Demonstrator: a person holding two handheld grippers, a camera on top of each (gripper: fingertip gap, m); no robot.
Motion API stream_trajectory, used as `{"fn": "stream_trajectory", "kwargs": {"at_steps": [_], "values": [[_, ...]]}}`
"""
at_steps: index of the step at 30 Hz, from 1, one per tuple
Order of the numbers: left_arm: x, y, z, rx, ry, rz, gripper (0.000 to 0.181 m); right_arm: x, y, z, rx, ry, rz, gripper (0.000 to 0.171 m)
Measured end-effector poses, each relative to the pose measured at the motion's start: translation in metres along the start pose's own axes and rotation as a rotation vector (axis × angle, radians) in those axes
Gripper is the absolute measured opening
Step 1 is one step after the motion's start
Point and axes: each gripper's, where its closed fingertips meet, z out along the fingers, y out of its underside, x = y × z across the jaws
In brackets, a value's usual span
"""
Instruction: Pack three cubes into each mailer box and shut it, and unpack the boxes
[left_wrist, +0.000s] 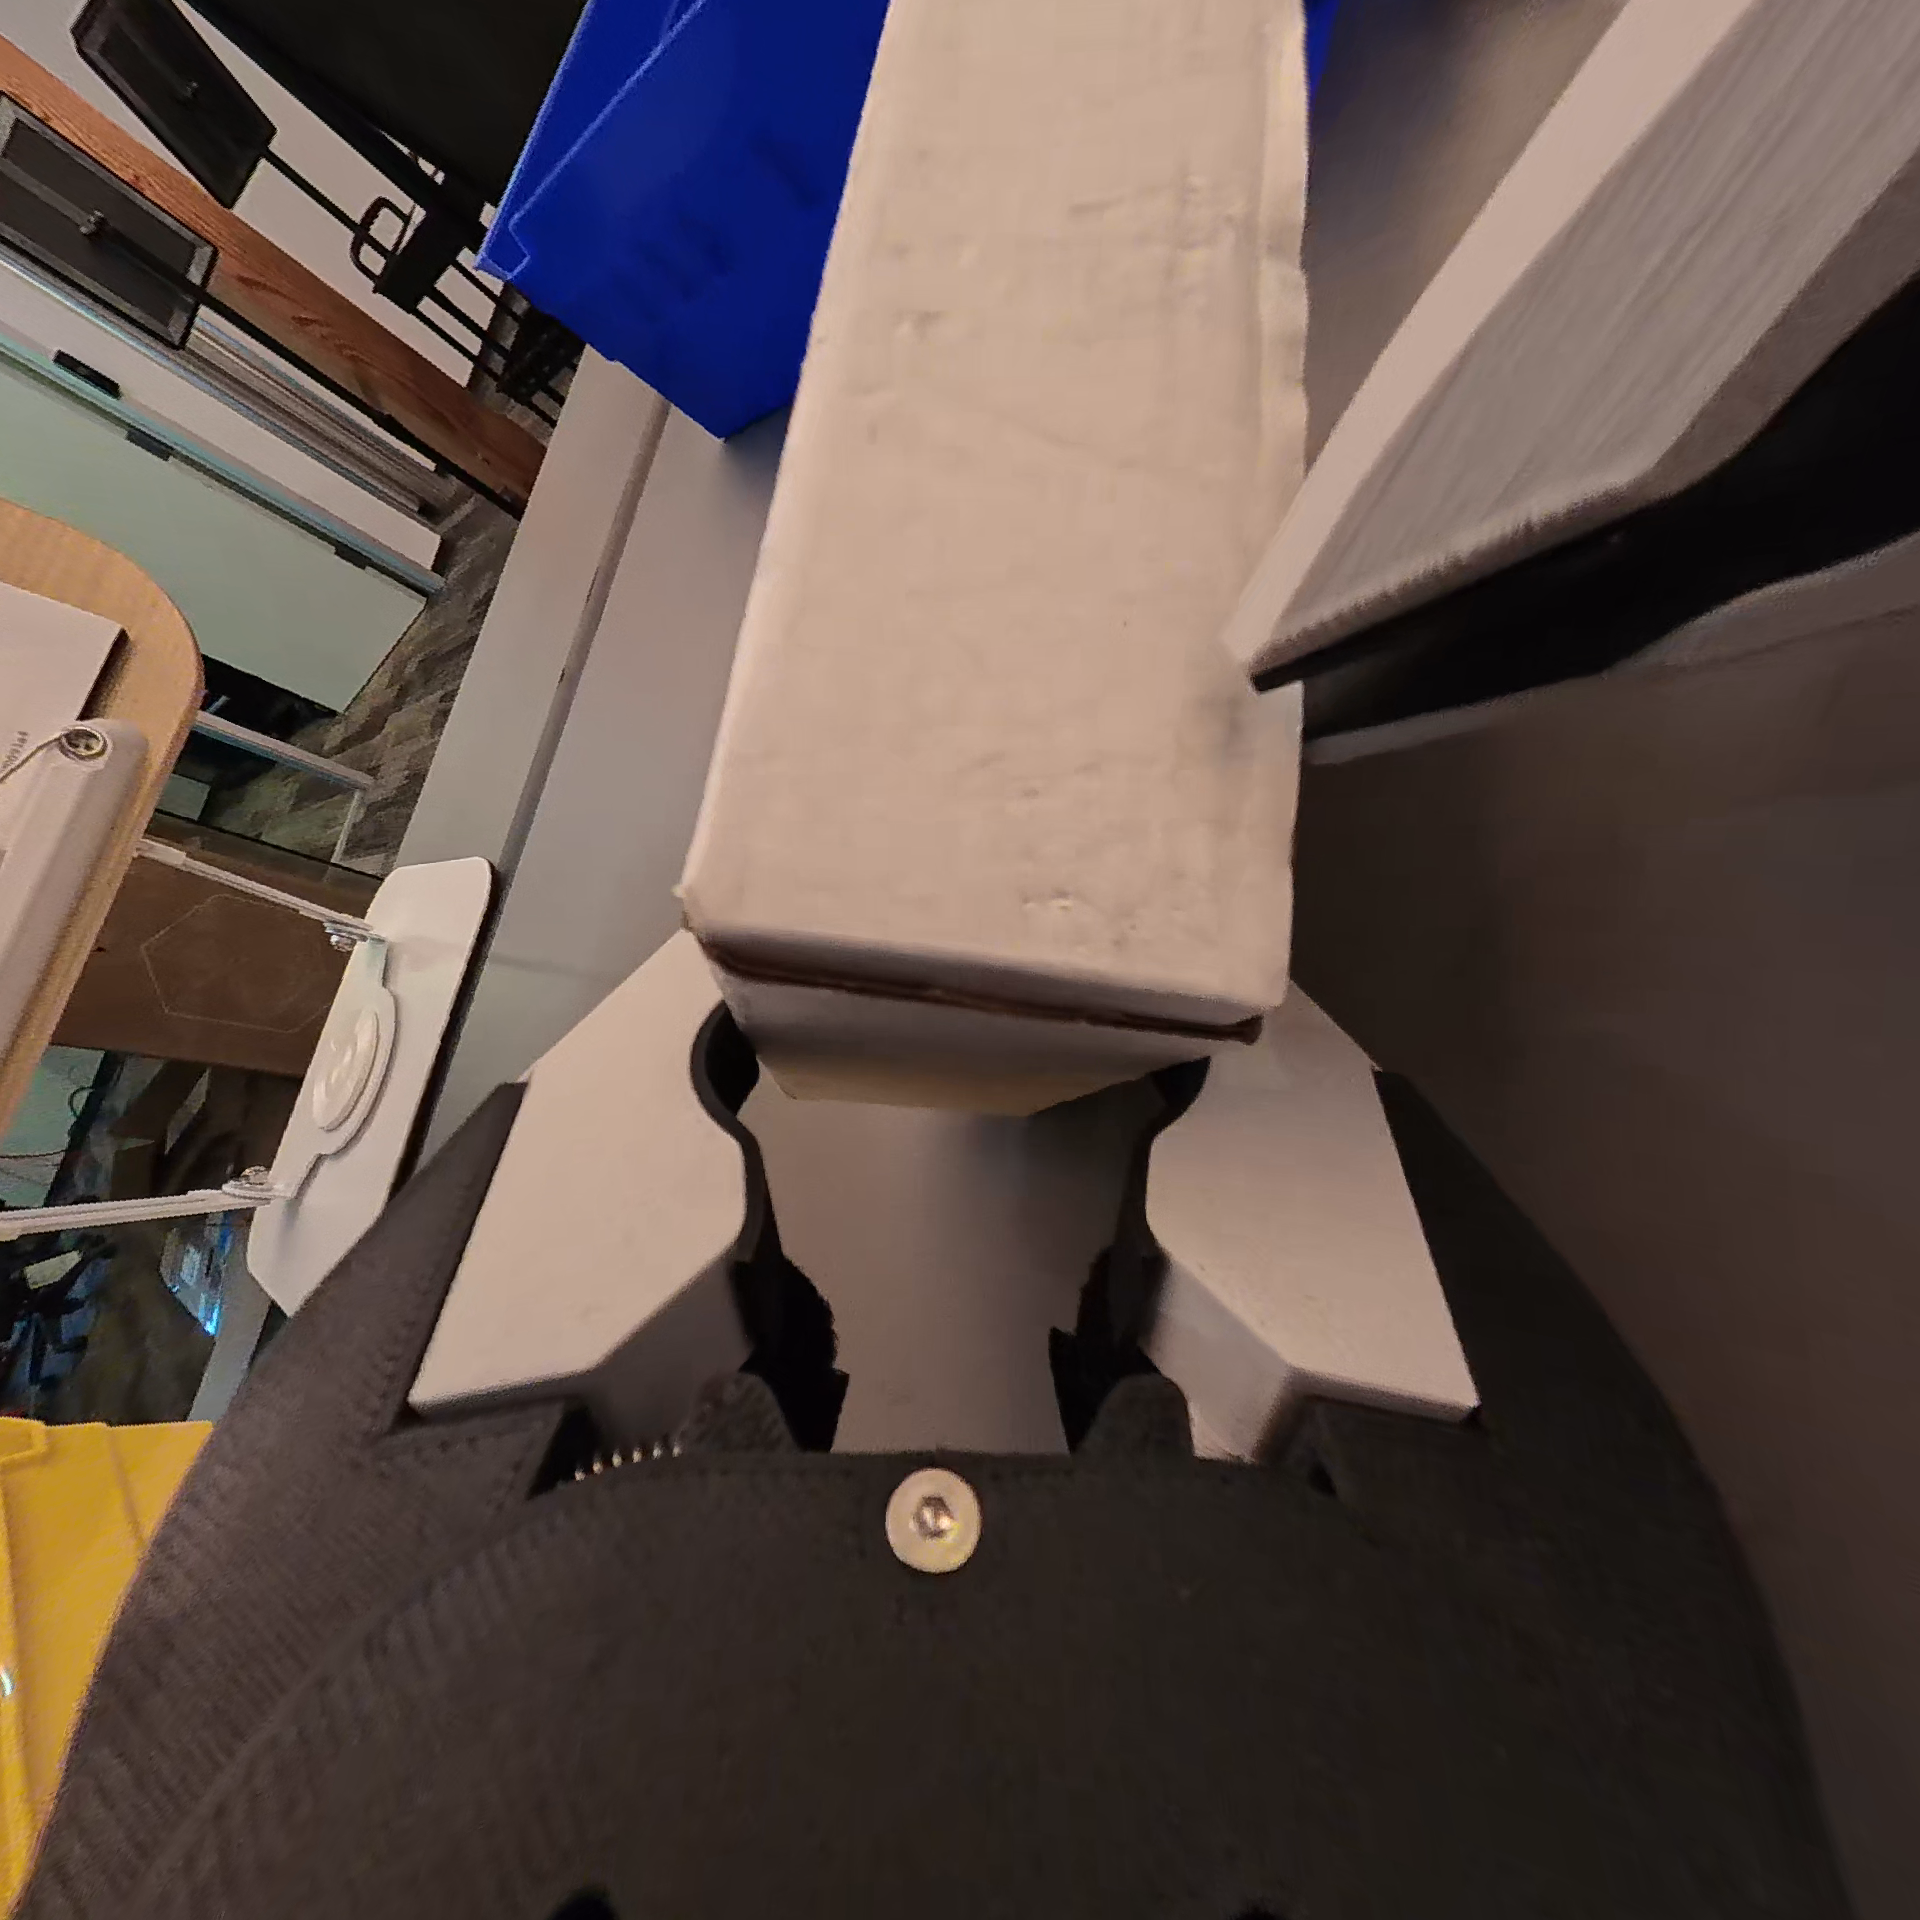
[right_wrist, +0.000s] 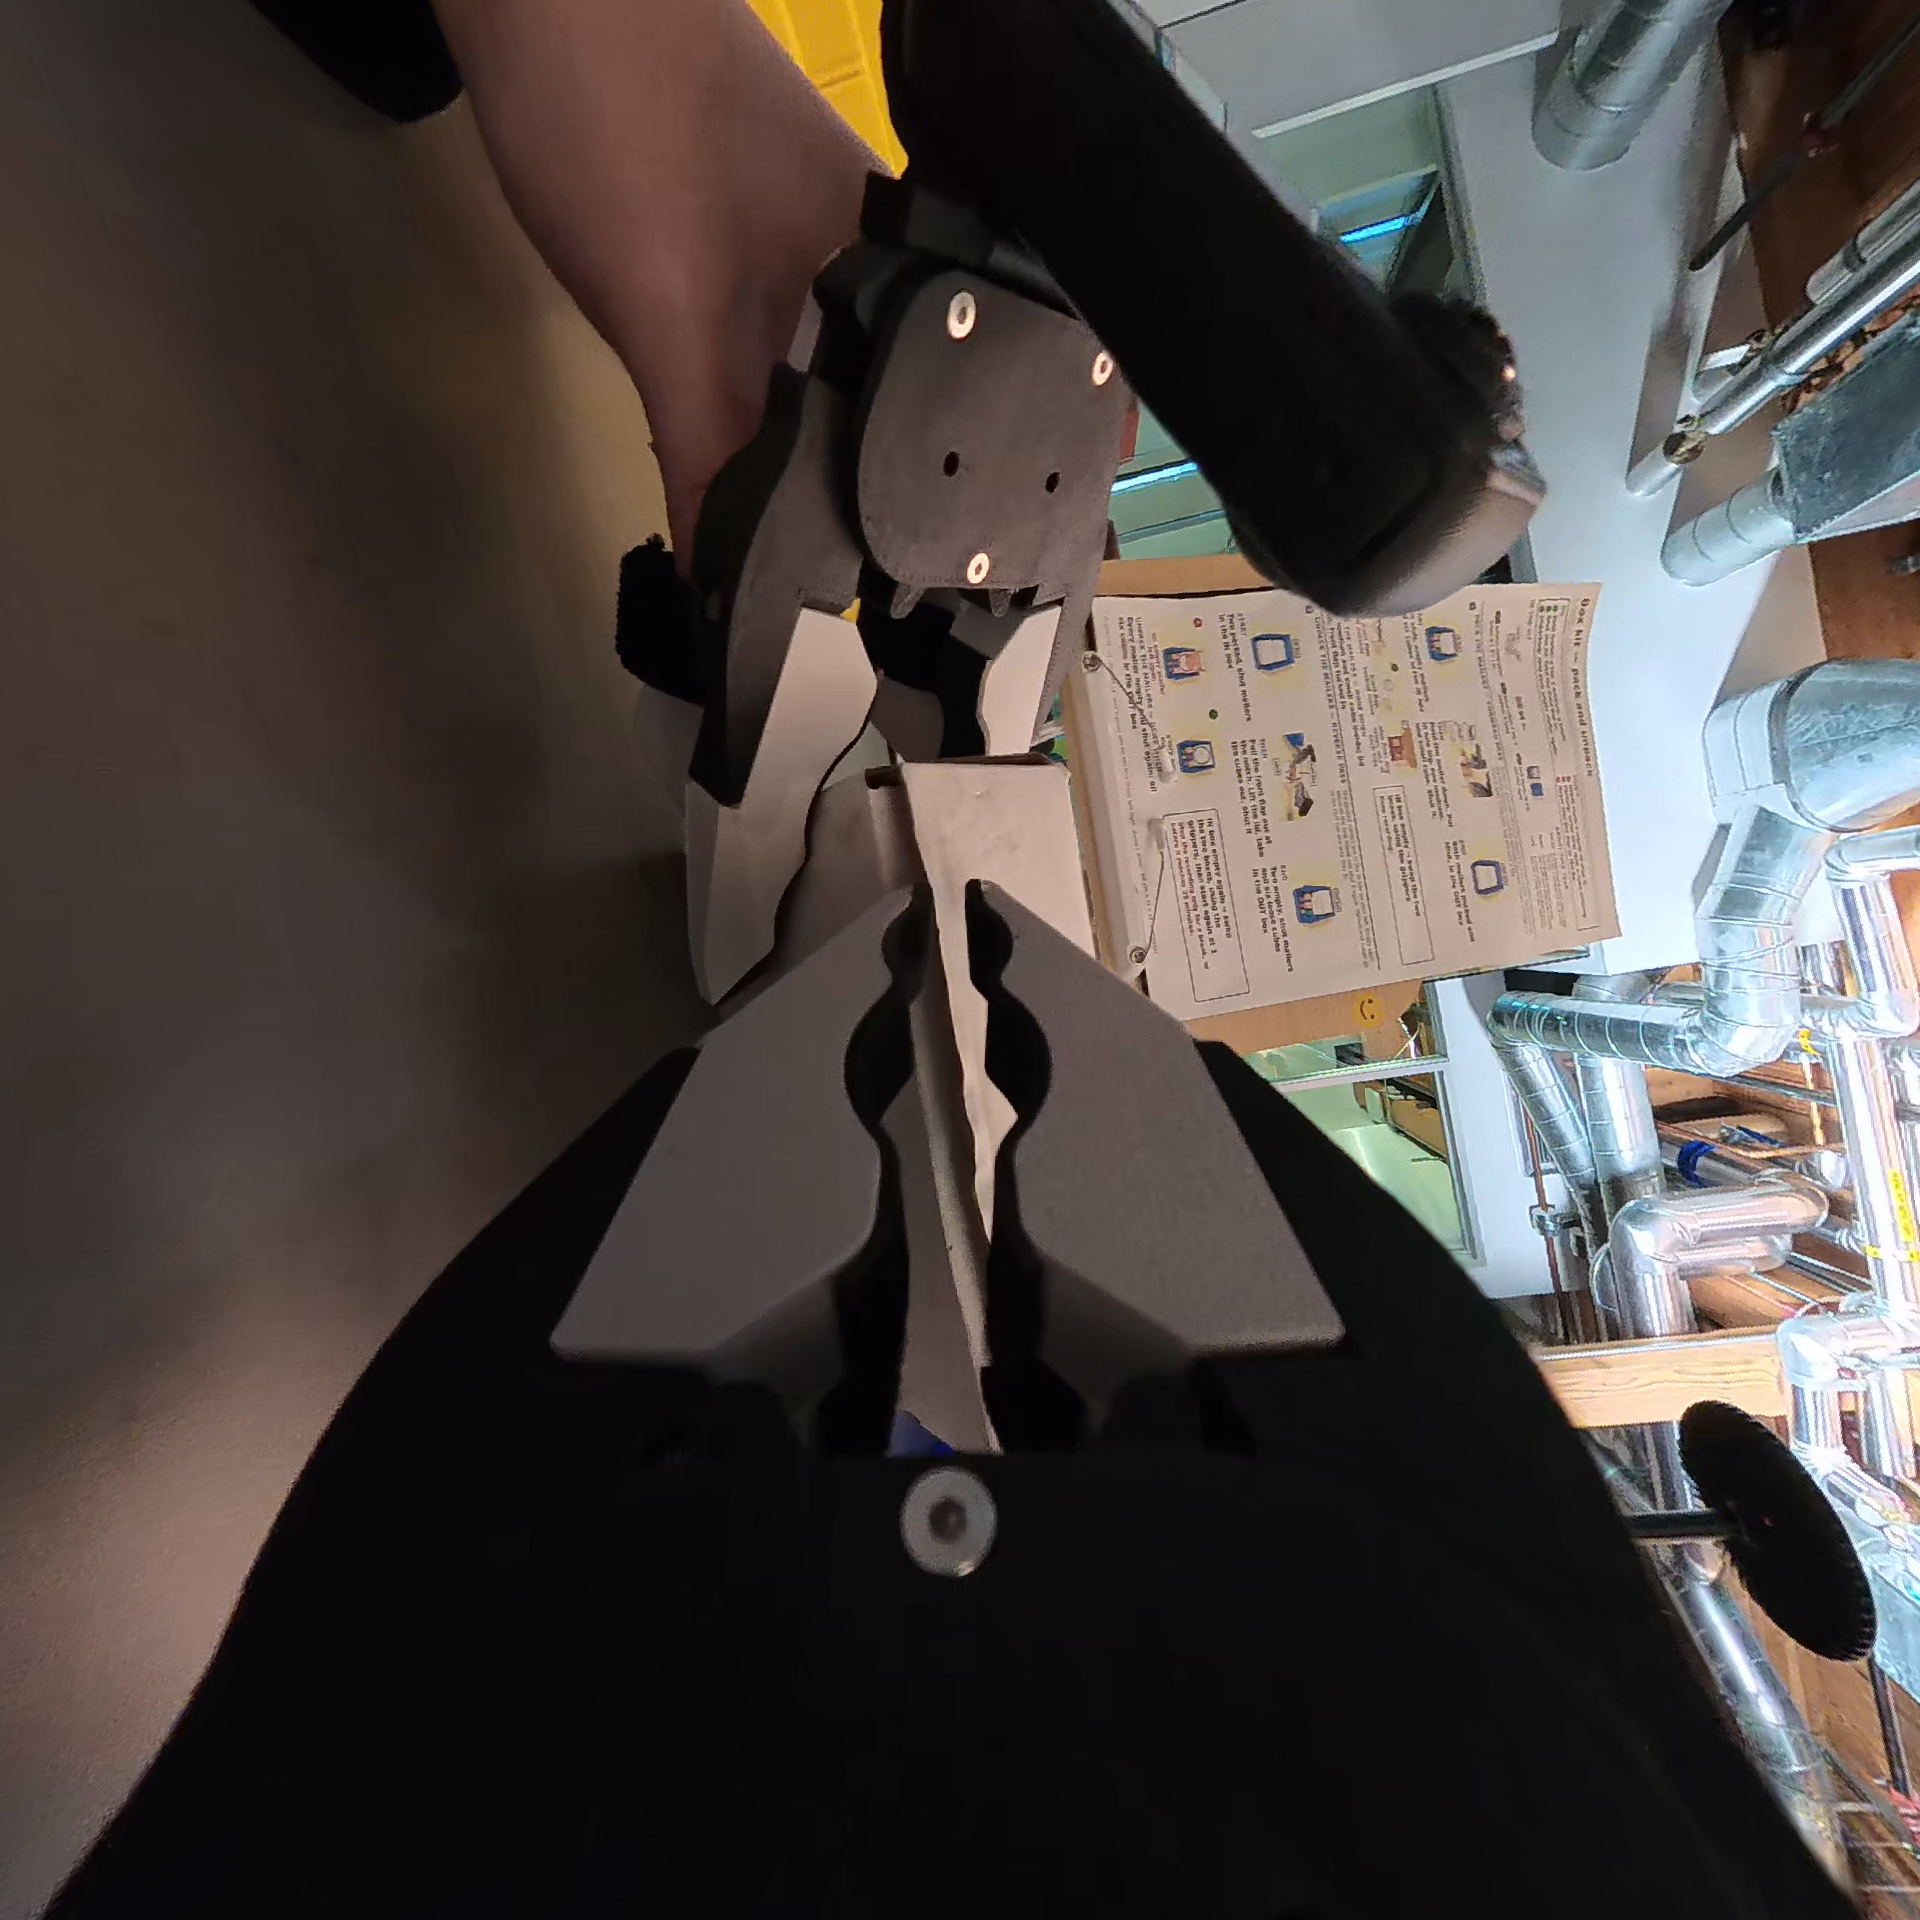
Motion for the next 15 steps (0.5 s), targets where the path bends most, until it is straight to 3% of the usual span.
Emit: {"fn": "stream_trajectory", "kwargs": {"at_steps": [4,9,15], "values": [[-0.001,0.0014,-0.0002,-0.008,-0.006,0.011,0.075,0.0019,0.0,0.0002,0.008,0.005,0.019,0.007],[0.002,0.0014,-0.0016,-0.001,0.005,0.037,0.075,0.0032,-0.0009,0.002,0.039,0.044,-0.087,0.023],[0.0029,-0.0005,-0.0024,0.026,0.023,0.014,0.076,-0.0006,-0.0025,0.0043,0.017,0.016,-0.071,0.007]]}}
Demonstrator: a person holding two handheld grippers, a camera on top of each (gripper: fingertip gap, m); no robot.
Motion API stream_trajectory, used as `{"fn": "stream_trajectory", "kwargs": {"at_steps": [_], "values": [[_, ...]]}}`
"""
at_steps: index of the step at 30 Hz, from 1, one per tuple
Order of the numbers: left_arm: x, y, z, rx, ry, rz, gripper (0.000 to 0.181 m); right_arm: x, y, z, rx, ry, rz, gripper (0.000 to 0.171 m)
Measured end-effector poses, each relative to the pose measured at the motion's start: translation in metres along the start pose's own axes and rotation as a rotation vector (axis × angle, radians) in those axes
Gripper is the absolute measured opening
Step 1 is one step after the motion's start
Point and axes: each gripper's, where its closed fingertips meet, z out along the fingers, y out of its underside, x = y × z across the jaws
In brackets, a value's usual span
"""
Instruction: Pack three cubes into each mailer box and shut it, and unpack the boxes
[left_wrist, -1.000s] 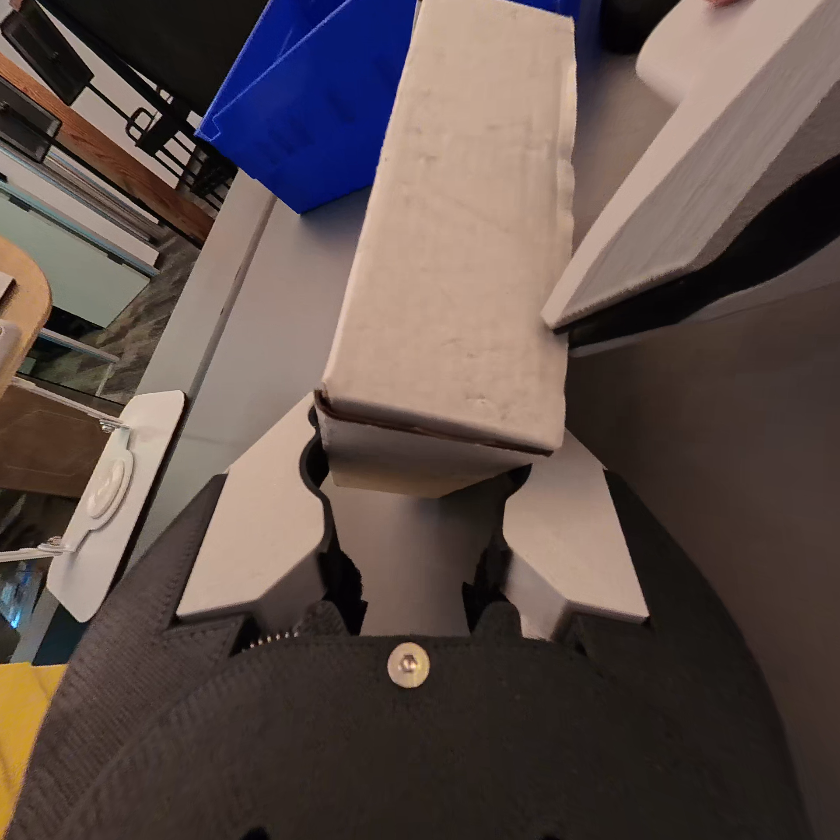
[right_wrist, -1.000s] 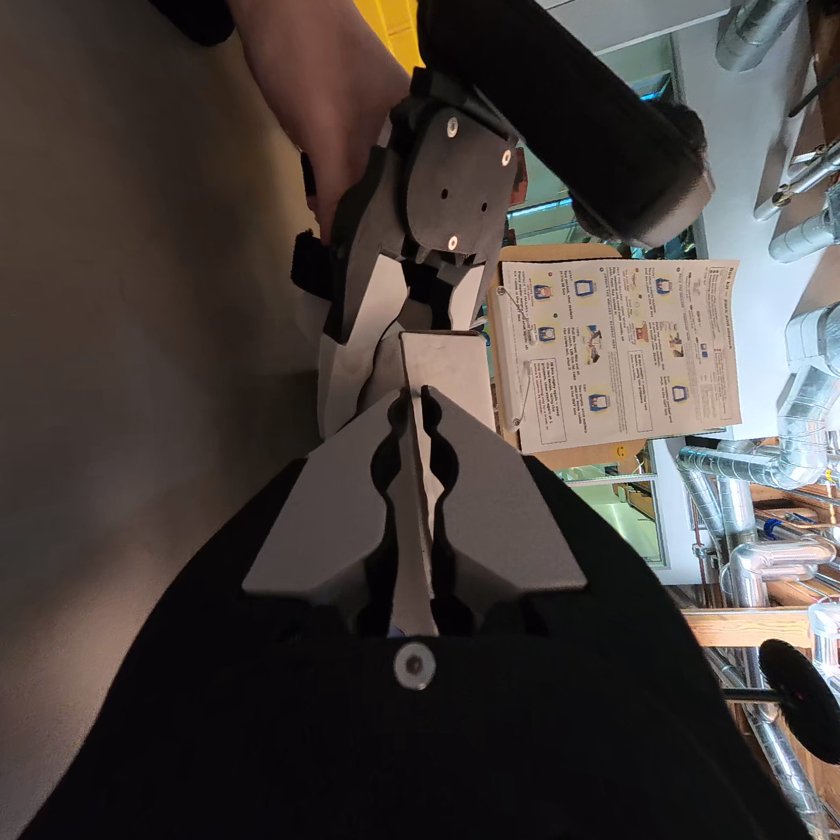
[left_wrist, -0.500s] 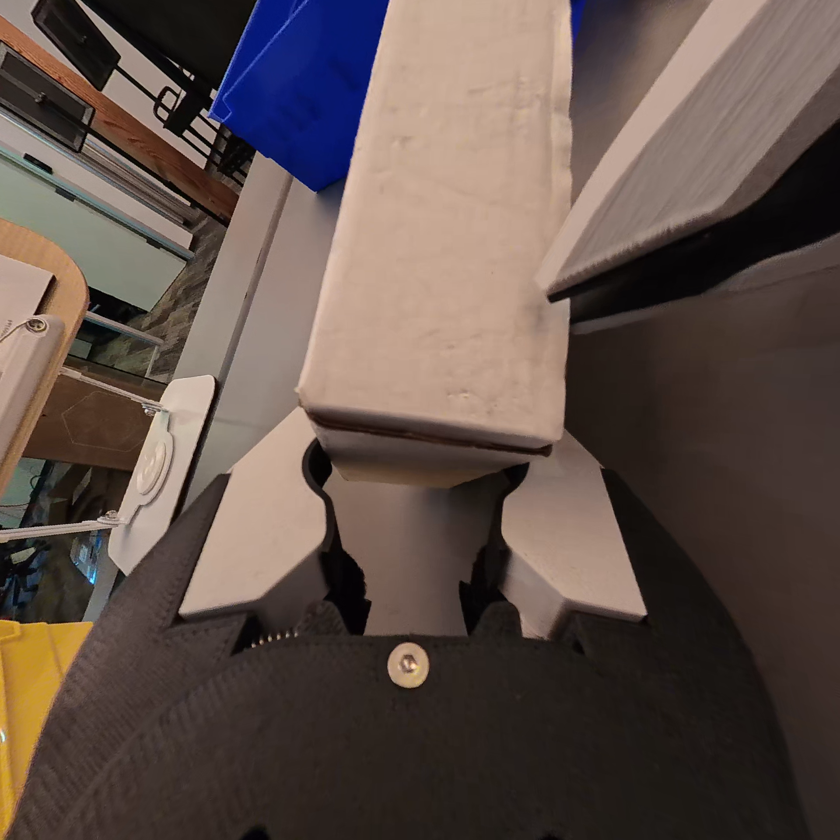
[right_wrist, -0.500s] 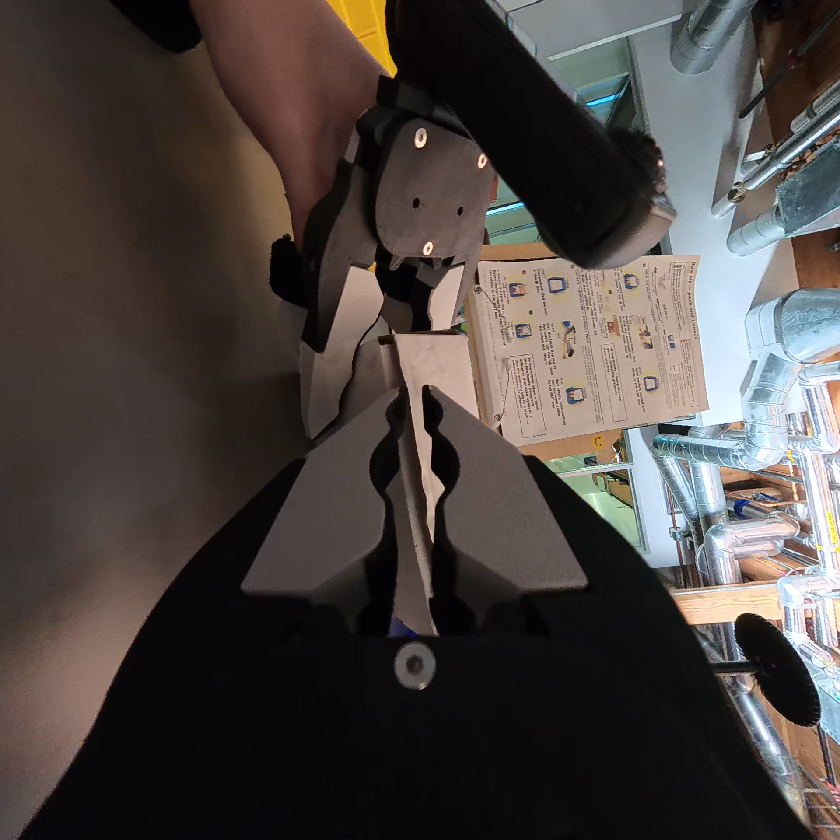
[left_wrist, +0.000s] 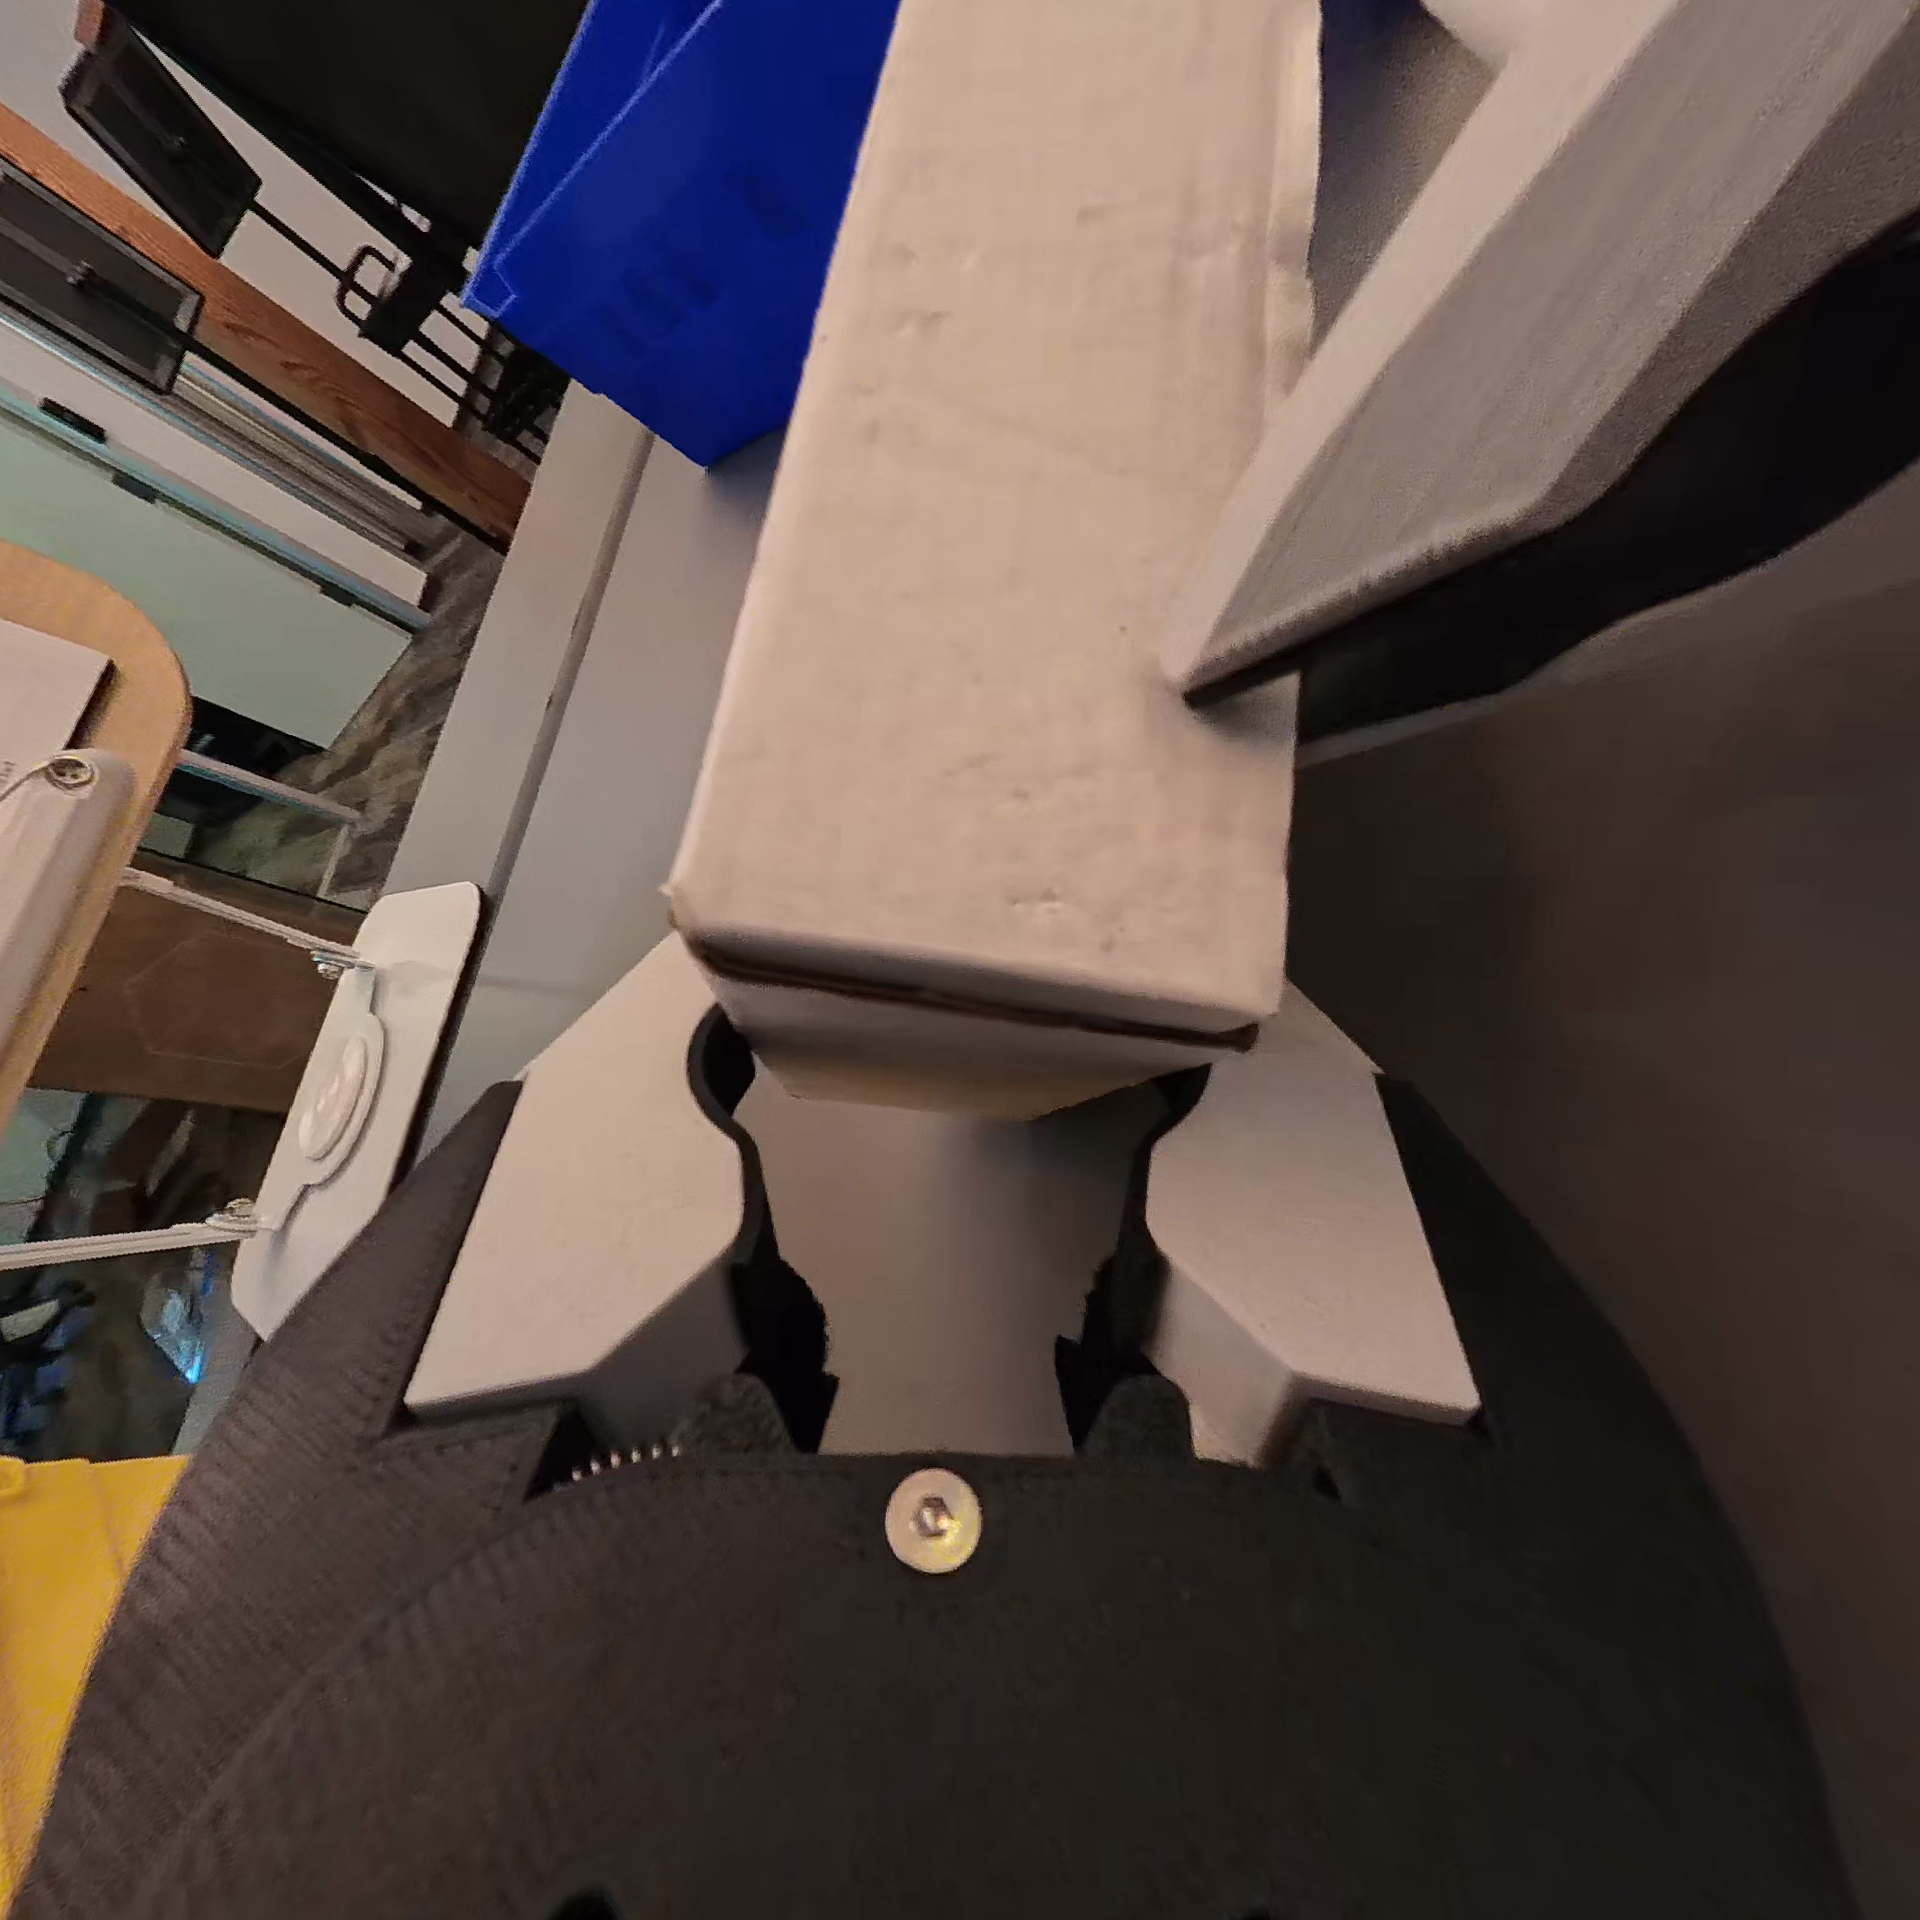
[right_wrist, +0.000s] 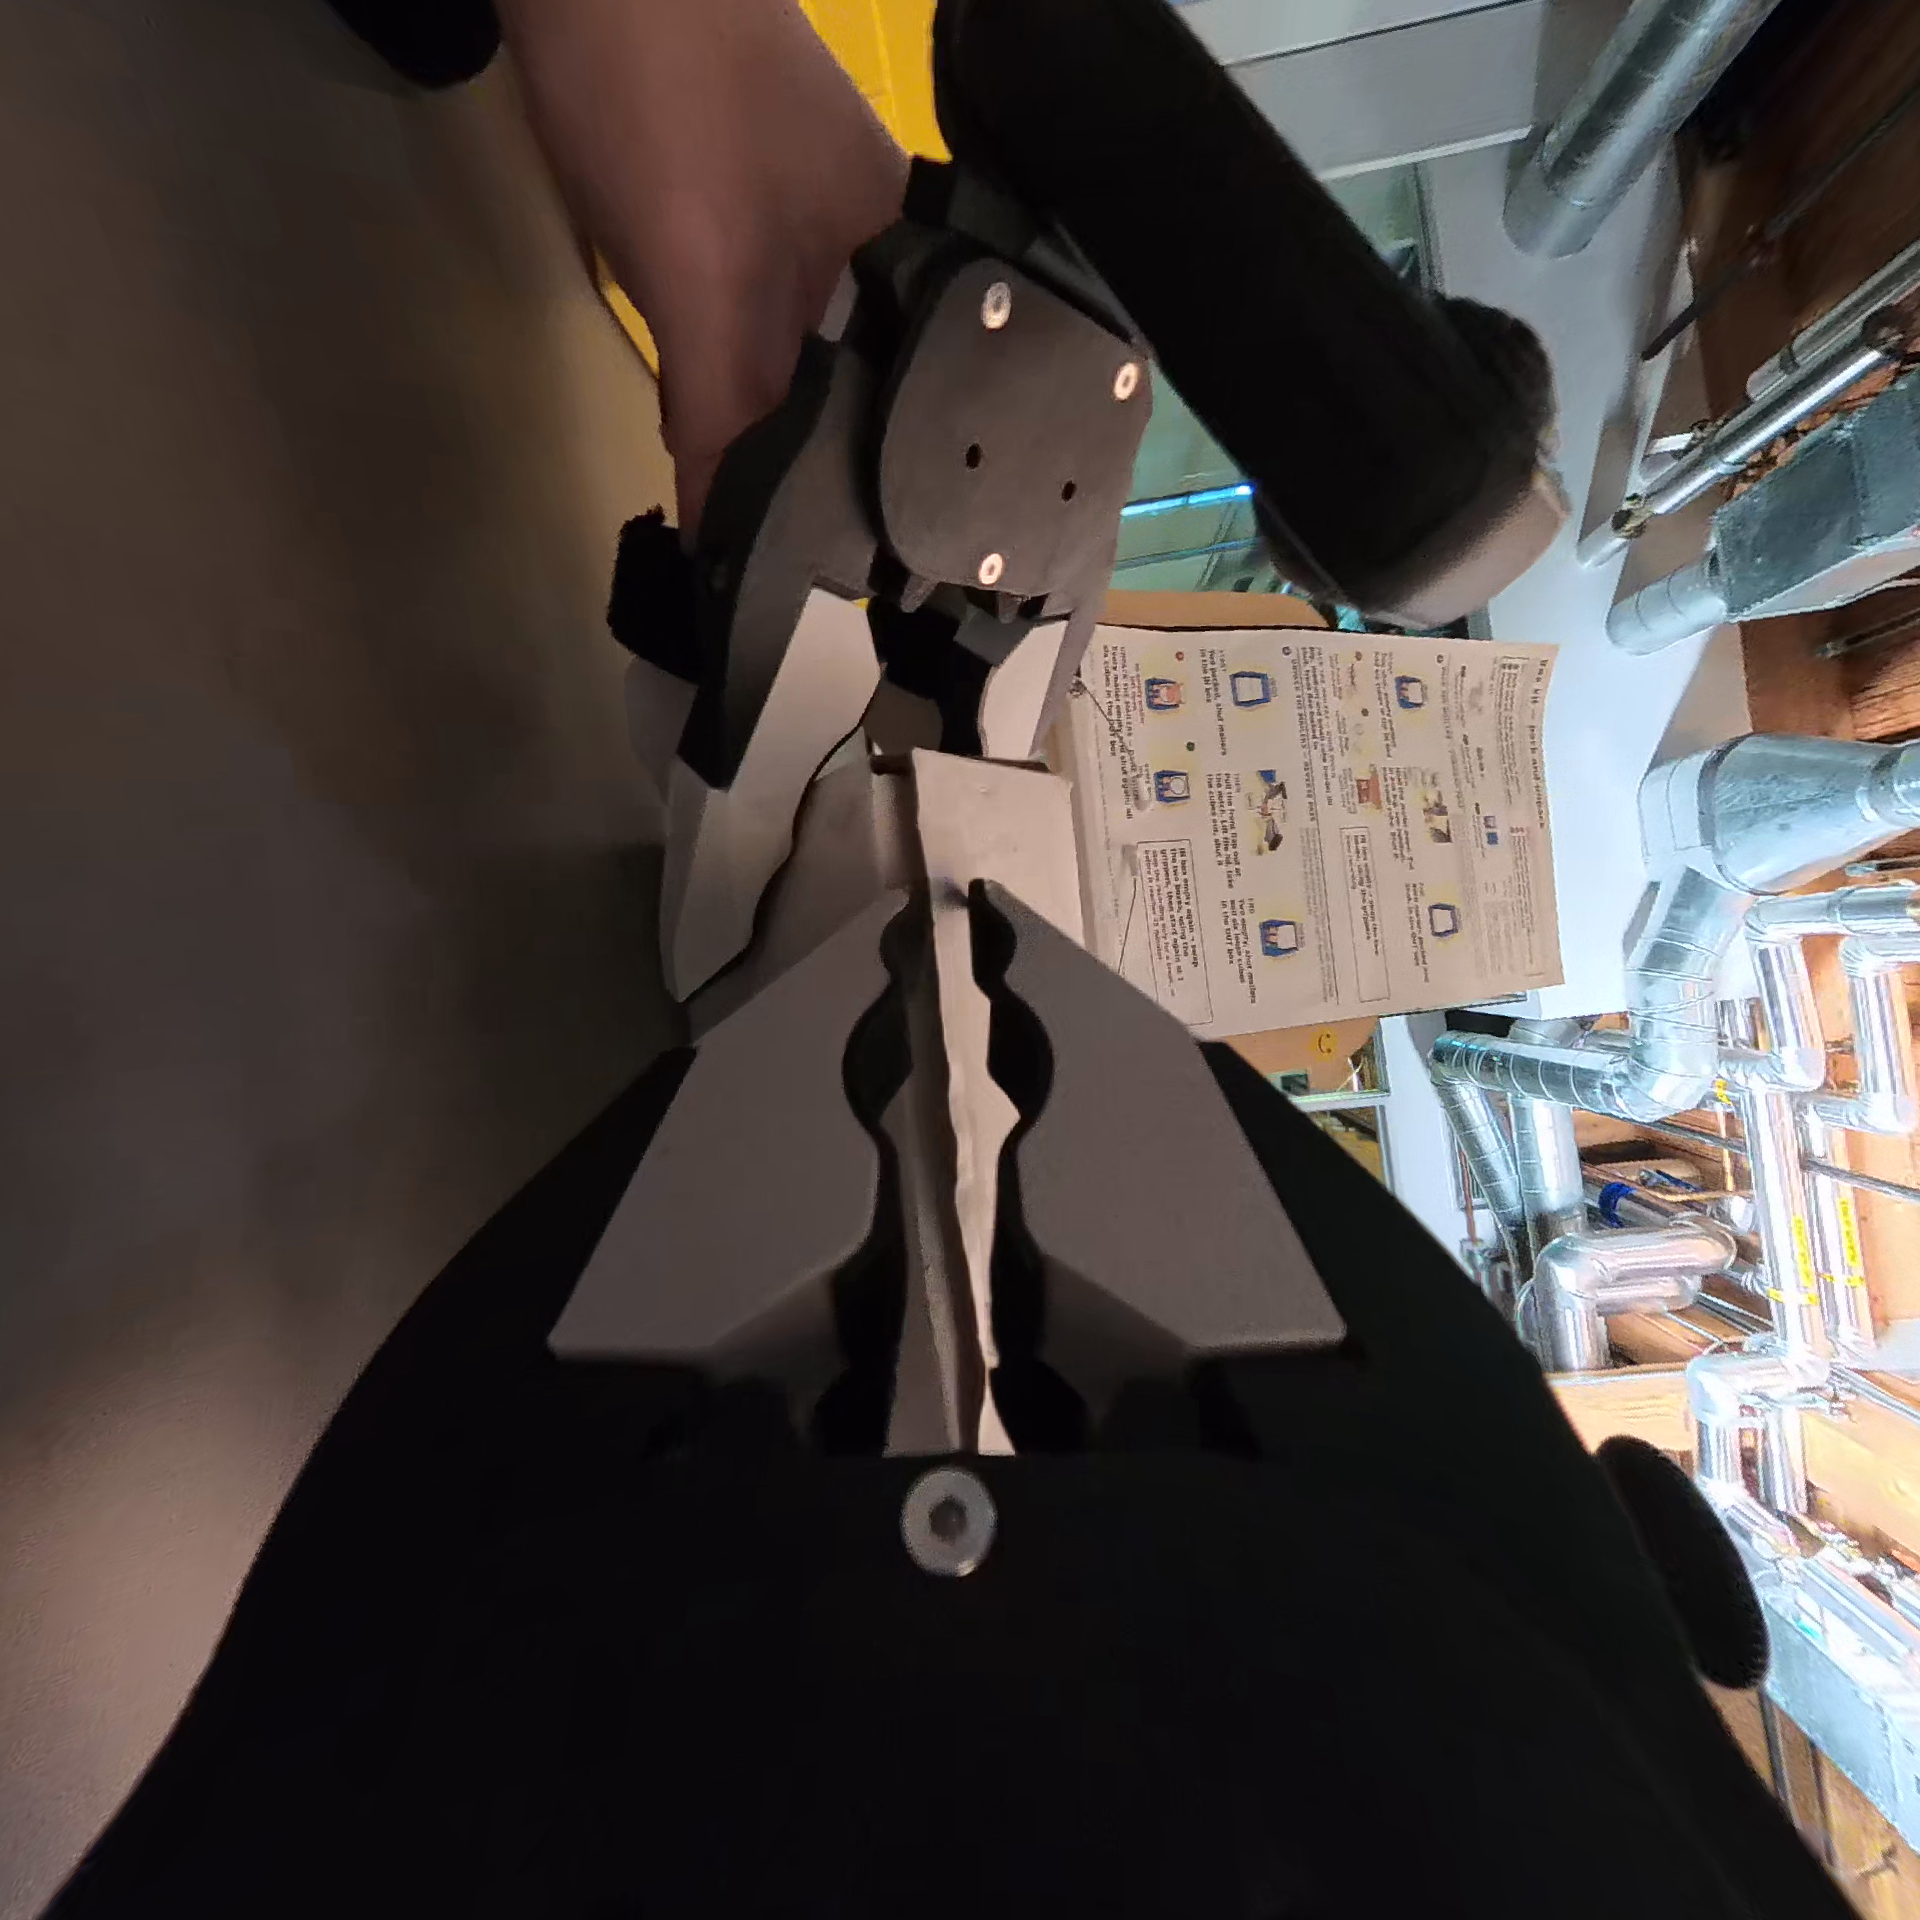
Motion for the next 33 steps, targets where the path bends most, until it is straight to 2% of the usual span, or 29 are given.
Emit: {"fn": "stream_trajectory", "kwargs": {"at_steps": [6,8,18,30,32,33], "values": [[0.006,-0.003,0.006,-0.003,-0.021,0.039,0.098,0.011,0.001,0.0,0.005,0.016,0.094,0.004],[-0.001,-0.005,0.006,0.008,-0.052,0.041,0.078,0.01,0.001,-0.001,0.007,0.013,0.097,0.004],[-0.002,-0.003,0.007,-0.011,-0.057,0.074,0.077,0.012,0.001,-0.002,-0.004,-0.046,0.152,0.005],[-0.003,-0.003,0.007,-0.012,-0.05,0.06,0.076,0.021,0.002,-0.002,-0.018,-0.007,0.101,0.004],[-0.003,-0.003,0.007,-0.012,-0.048,0.056,0.076,0.021,0.002,-0.002,-0.019,0.009,0.083,0.008],[-0.003,-0.003,0.007,-0.014,-0.045,0.05,0.076,0.023,0.002,-0.002,-0.015,0.03,0.057,0.015]]}}
